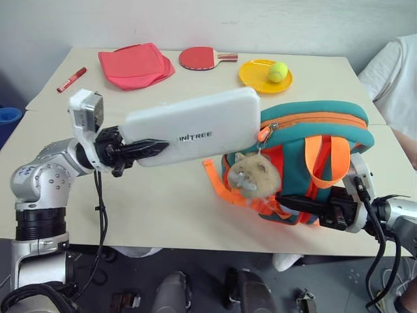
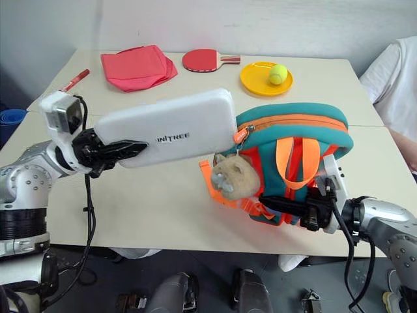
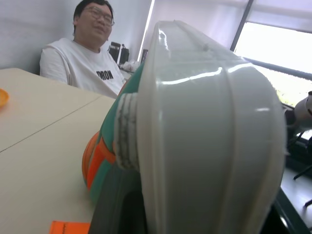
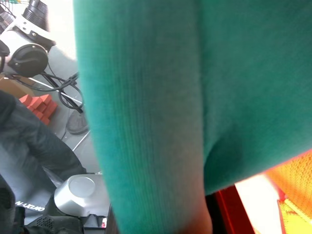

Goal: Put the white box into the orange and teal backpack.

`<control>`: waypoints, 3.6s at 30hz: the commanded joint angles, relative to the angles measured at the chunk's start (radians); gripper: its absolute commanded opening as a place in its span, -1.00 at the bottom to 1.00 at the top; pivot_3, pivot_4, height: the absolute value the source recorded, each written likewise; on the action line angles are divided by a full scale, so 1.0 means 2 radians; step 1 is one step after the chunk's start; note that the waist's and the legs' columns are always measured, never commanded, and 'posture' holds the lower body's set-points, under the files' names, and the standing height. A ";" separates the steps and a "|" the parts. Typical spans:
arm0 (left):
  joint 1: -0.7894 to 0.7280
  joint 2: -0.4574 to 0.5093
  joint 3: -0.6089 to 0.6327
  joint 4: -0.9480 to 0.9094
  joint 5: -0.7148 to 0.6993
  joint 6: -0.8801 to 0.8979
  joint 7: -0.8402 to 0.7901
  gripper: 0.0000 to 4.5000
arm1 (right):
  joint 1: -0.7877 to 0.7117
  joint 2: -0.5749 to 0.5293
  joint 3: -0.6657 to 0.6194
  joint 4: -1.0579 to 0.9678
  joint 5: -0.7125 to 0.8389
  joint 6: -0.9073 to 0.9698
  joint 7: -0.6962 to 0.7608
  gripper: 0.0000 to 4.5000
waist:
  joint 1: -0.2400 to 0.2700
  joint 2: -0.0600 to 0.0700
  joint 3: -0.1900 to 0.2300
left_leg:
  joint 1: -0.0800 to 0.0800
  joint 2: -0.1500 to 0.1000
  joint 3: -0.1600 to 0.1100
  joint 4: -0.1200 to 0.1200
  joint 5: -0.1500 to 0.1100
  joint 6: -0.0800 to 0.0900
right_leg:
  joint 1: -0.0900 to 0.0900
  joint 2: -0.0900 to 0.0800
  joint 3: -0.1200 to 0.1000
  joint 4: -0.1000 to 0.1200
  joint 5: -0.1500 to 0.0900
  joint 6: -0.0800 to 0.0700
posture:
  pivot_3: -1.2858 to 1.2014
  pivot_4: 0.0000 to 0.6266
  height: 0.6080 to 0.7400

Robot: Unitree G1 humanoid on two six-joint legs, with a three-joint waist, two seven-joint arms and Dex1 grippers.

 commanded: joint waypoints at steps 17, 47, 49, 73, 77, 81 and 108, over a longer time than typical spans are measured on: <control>-0.094 0.000 -0.103 0.130 0.198 -0.147 0.027 -0.44 | 0.046 0.002 -0.025 -0.034 0.007 -0.007 0.000 -0.99 | 0.003 -0.001 -0.001 | 0.000 -0.001 -0.001 0.001 -0.001 0.003 | 0.001 -0.001 0.000 -0.001 0.001 0.001 | 0.03 -0.52 1.00; -0.243 -0.257 -0.226 0.182 0.294 -0.159 0.047 -0.44 | -0.030 0.025 0.029 -0.017 -0.009 -0.006 -0.005 -0.99 | -0.001 -0.001 0.000 | -0.002 -0.001 0.000 0.002 0.000 0.004 | 0.000 0.000 -0.001 -0.001 0.002 0.003 | 0.03 -0.52 1.00; -0.232 -0.255 -0.224 0.179 0.300 -0.152 0.058 -0.28 | -0.029 0.031 0.032 -0.022 -0.012 -0.007 -0.011 -1.00 | -0.001 -0.001 0.000 | -0.002 -0.001 0.000 0.002 0.000 0.003 | 0.000 0.000 -0.001 -0.001 0.001 0.003 | 0.03 -0.52 1.00; -0.051 -0.095 -0.085 -0.003 0.148 -0.182 -0.041 0.57 | -0.057 0.044 0.045 -0.015 -0.031 -0.007 -0.042 -1.00 | -0.001 -0.001 0.000 | -0.002 -0.001 -0.001 0.002 0.001 0.003 | 0.001 -0.001 0.000 0.000 0.001 0.002 | 0.03 -0.52 1.00; -0.031 -0.111 -0.093 -0.061 0.135 -0.161 -0.005 0.57 | -0.059 0.042 0.048 -0.017 -0.027 -0.002 -0.042 -1.00 | -0.001 -0.001 0.000 | -0.001 -0.001 -0.001 0.002 0.001 0.003 | 0.001 -0.001 0.000 0.000 0.001 0.002 | 0.03 -0.52 1.00; -0.017 -0.137 -0.108 -0.070 0.147 -0.173 0.030 0.57 | -0.056 0.044 0.046 -0.020 -0.024 0.000 -0.047 -1.00 | -0.001 -0.001 0.000 | 0.000 -0.001 0.000 0.002 0.001 0.003 | 0.001 -0.001 0.000 0.000 0.001 0.002 | 0.03 -0.52 1.00; -0.042 -0.081 -0.111 0.204 0.257 -0.272 0.079 -0.95 | -0.005 0.055 0.016 -0.042 -0.028 -0.021 -0.074 -1.00 | 0.000 -0.001 -0.001 | 0.000 -0.001 0.000 0.002 0.001 0.003 | 0.001 -0.001 -0.001 0.000 0.001 0.002 | 0.03 -0.52 1.00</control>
